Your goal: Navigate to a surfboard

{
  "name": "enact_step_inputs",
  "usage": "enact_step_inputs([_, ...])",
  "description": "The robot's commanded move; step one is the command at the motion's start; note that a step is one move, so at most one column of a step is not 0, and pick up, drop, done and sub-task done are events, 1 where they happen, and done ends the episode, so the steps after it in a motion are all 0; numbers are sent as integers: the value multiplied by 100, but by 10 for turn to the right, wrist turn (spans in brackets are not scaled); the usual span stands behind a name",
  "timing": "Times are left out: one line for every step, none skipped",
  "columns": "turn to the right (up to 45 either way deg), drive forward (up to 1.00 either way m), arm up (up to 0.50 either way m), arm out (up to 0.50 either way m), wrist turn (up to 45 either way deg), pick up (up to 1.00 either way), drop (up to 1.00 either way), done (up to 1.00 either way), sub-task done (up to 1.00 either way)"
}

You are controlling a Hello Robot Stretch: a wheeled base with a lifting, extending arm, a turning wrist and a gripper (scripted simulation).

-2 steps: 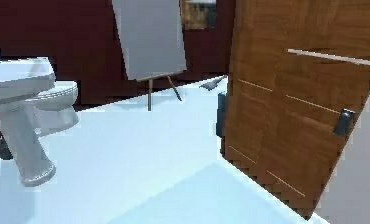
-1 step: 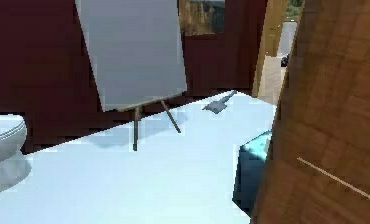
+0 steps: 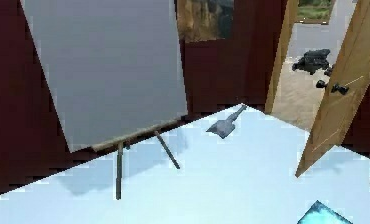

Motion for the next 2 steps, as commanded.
enact_step_inputs([-30,0,0,0,0,0,0,0,0])
enact_step_inputs([0,85,0,0,0,0,0,0,0])
